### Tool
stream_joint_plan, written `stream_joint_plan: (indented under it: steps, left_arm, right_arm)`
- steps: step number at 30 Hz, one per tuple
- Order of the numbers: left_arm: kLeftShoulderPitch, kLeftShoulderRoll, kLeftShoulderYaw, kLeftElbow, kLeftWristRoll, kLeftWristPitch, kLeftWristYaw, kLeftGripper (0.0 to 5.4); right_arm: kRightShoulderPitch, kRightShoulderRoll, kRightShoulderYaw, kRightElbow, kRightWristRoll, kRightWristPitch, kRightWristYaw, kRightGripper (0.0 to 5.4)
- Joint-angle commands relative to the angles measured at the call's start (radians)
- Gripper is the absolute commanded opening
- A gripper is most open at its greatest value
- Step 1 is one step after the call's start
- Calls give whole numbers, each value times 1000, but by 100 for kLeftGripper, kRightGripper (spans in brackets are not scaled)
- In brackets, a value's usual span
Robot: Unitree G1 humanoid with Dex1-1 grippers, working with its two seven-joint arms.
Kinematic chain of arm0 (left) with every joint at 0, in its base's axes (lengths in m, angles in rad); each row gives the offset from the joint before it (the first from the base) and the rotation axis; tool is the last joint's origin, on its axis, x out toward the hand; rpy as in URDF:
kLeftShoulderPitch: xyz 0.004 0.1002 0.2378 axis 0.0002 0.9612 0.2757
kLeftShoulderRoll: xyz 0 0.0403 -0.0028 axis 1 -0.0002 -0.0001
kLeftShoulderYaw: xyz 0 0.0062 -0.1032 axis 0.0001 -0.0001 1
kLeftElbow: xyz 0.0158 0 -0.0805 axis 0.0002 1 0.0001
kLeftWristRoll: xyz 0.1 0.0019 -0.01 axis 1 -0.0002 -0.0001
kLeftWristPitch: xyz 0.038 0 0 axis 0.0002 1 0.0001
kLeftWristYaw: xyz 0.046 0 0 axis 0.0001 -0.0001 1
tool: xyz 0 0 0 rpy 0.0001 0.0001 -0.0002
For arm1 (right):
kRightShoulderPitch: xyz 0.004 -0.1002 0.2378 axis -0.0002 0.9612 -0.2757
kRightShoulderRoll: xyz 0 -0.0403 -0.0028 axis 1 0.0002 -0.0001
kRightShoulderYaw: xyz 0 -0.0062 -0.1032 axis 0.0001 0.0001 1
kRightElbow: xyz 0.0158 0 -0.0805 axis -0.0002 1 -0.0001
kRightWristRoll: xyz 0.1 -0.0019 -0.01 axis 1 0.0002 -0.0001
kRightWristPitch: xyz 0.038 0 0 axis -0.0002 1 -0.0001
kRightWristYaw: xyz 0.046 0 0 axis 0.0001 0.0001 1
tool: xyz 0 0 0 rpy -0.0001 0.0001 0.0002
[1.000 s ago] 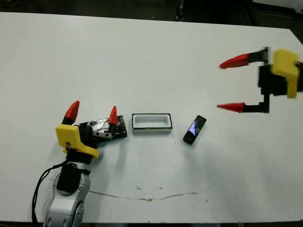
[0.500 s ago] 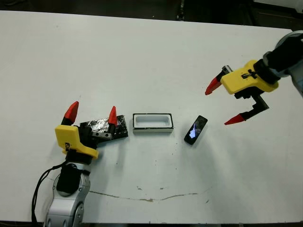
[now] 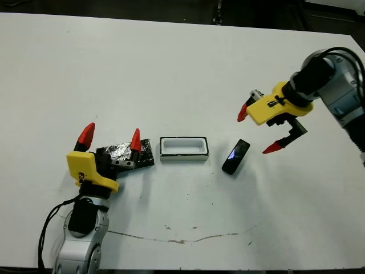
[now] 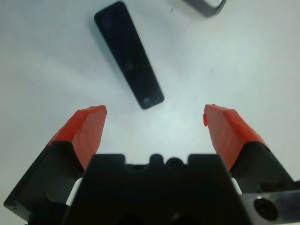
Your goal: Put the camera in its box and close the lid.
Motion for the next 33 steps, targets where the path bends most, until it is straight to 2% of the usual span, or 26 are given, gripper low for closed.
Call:
stream_joint_plan:
  steps: [1, 5, 7, 11, 14, 18, 25, 30, 33]
  left_arm:
    - [16, -2, -2, 6, 5, 0, 1, 540]
    - [16, -1, -3, 6, 5, 0, 0, 540]
    - [16, -4, -3, 7, 5, -1, 2, 540]
    - [16, -5, -2, 9, 7, -5, 4, 540]
    - [16, -5, -2, 8, 5, -2, 2, 540]
    - [17, -8, -4, 11, 8, -9, 5, 540]
    - [16, -5, -5, 9, 17, -7, 5, 540]
    - [17, -4, -3, 9, 9, -6, -1, 540]
    - [16, -4, -3, 9, 10, -5, 1, 540]
  right_arm:
    - [25, 20, -24, 14, -13, 12, -4, 539]
    - [39, 38, -39, 48, -21, -56, -14, 539]
    - [48, 48, -47, 64, -19, -66, -14, 539]
    - [70, 59, -52, 75, -36, -69, -24, 539]
    - [84, 61, -61, 58, -47, 10, -20, 539]
    - [100, 61, -53, 40, -70, -9, -28, 539]
    - [110, 86, -55, 95, -64, -80, -16, 539]
    - [117, 96, -59, 102, -72, -15, -3, 539]
    - [129, 95, -60, 82, -75, 29, -8, 508]
